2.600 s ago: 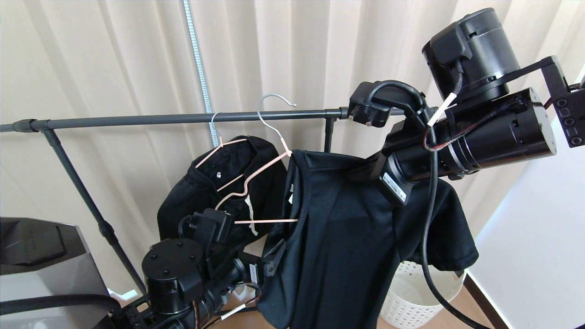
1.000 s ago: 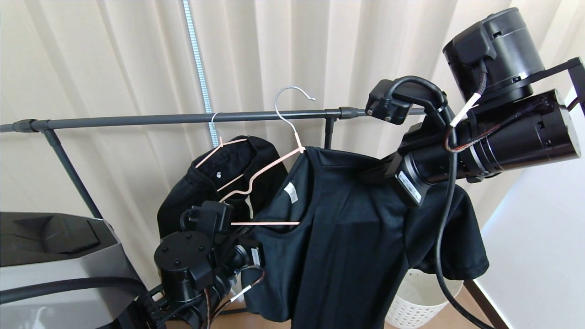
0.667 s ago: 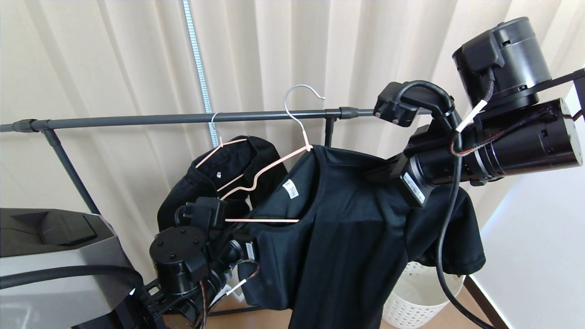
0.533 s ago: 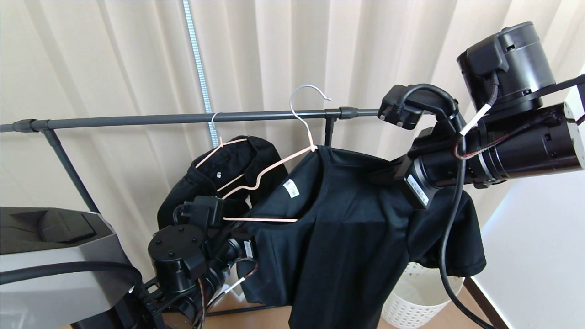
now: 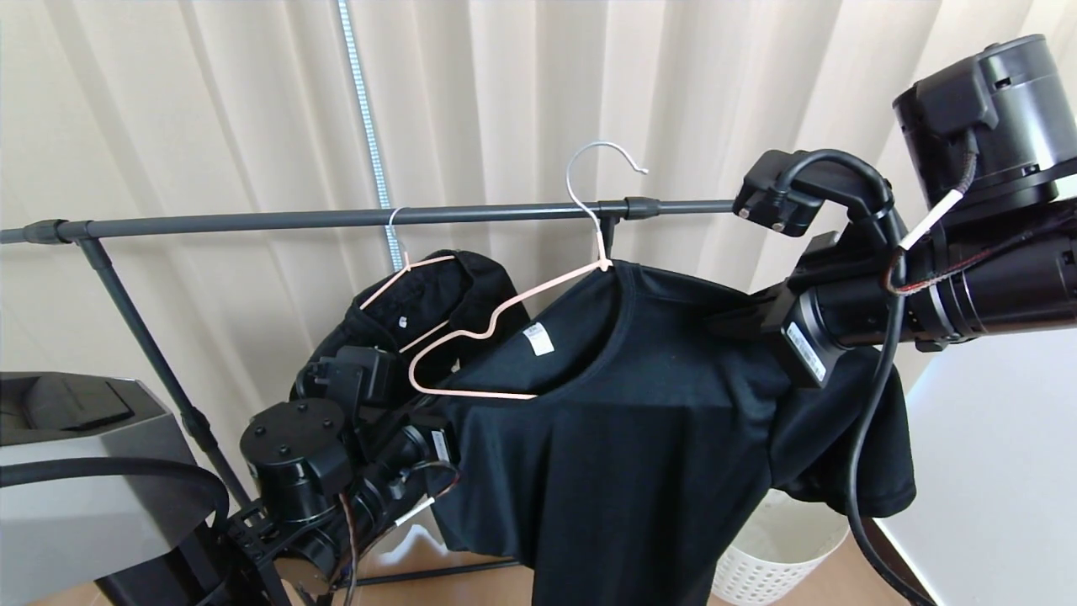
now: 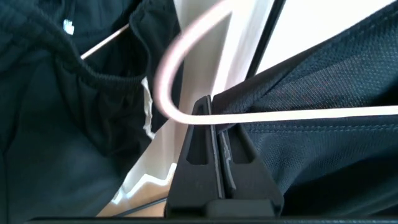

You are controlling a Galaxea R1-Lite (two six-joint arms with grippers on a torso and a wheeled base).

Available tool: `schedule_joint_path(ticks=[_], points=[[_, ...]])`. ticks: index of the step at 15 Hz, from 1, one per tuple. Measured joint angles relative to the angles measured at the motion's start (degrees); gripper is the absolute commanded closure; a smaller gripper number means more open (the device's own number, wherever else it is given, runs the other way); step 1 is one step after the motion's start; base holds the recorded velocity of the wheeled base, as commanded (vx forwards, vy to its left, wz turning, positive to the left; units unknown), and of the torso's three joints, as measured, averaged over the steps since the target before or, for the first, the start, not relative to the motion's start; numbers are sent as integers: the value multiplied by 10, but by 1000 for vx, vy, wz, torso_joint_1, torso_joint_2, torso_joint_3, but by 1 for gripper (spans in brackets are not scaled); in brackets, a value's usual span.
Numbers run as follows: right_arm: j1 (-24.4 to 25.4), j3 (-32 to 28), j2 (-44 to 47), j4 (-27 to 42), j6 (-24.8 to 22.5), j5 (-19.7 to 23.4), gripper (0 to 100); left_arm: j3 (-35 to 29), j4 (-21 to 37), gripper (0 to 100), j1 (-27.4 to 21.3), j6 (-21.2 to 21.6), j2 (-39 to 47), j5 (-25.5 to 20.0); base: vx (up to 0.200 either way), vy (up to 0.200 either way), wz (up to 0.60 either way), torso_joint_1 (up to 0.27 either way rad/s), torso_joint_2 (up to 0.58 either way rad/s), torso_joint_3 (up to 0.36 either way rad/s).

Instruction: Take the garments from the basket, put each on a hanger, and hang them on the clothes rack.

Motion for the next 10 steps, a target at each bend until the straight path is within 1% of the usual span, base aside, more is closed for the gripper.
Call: schedule_joint_path(ticks=[4, 7, 10], points=[[-14, 44, -24, -54, -38, -5, 100, 0, 0, 100, 12, 0, -8, -3, 0, 0, 0, 0, 0, 0], [-20, 61, -40, -59, -42, -6, 100, 0, 0, 100, 20, 0, -10, -10, 0, 0, 0, 0, 0, 0], [-29, 64, -49, -59, -43, -6, 100, -2, 0, 100, 33, 0, -12, -21, 0, 0, 0, 0, 0, 0]])
